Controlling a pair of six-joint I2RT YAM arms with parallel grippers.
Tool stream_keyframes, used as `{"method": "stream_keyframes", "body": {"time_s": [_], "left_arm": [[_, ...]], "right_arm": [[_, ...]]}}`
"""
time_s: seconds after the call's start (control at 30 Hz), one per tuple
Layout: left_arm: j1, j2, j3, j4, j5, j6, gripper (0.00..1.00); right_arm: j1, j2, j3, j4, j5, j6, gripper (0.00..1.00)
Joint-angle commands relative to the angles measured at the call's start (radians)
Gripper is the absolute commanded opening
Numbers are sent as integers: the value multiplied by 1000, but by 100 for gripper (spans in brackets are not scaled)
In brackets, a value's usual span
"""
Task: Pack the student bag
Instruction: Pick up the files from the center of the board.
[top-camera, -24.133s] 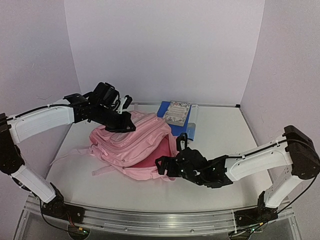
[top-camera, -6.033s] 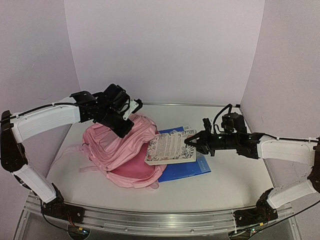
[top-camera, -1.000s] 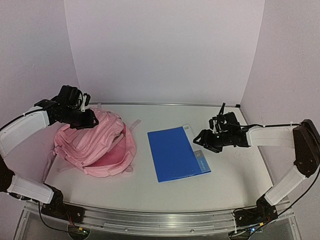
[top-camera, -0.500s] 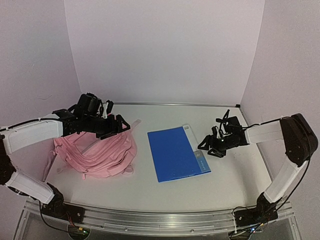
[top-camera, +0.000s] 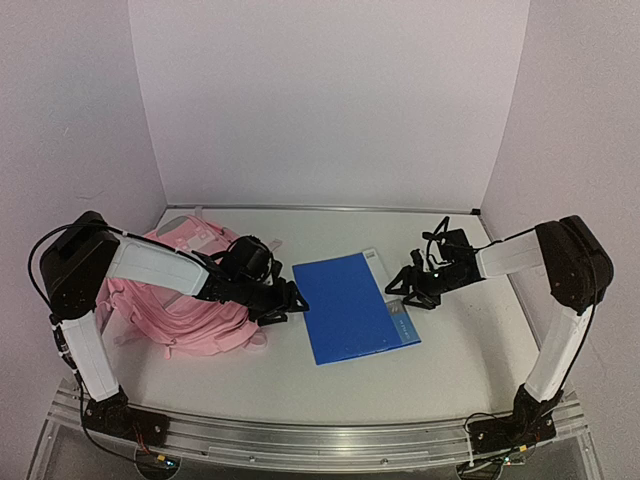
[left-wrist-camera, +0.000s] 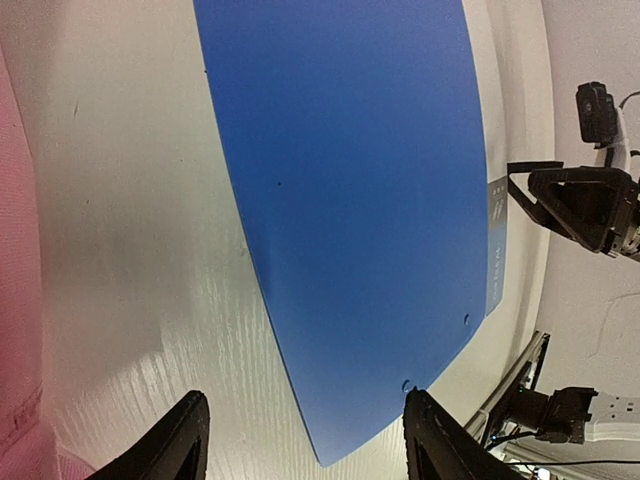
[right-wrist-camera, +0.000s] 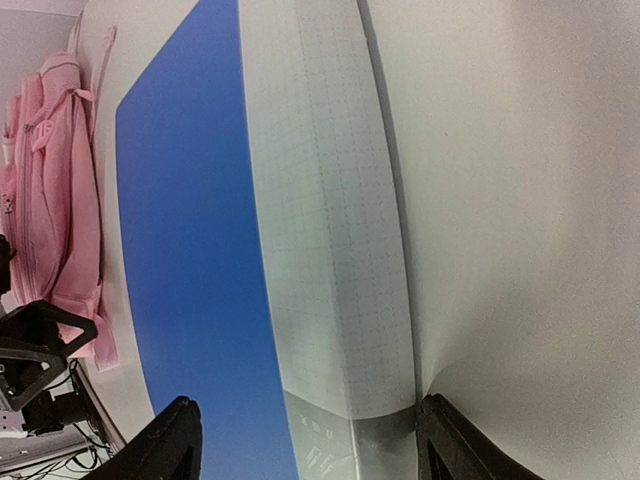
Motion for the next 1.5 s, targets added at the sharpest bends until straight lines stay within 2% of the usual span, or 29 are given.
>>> {"method": "stream_keyframes", "body": {"time_s": [0.0, 0.2, 0.3, 0.7, 0.93, 1.07, 1.47], "left_arm": [[3, 57, 39, 94, 24, -55, 66], [17, 152, 29, 152, 59, -54, 60], [17, 190, 55, 127, 64, -41, 58], [16, 234, 62, 119, 73, -38, 54], [17, 243, 80, 105, 74, -32, 53], [17, 243, 83, 89, 69, -24, 52], [15, 253, 99, 126, 122, -8, 48]], "right_arm": [[-3, 65, 24, -14, -52, -30, 73], [-3, 75, 26, -21, -135, -49, 73], [-4, 76, 25, -34, -162, -64, 73], [18, 85, 30, -32, -311, -68, 72], [24, 60, 36, -4, -365, -37, 62], [25, 52, 17, 81, -412, 16, 57], [27, 8, 3, 162, -465, 98, 57]]}}
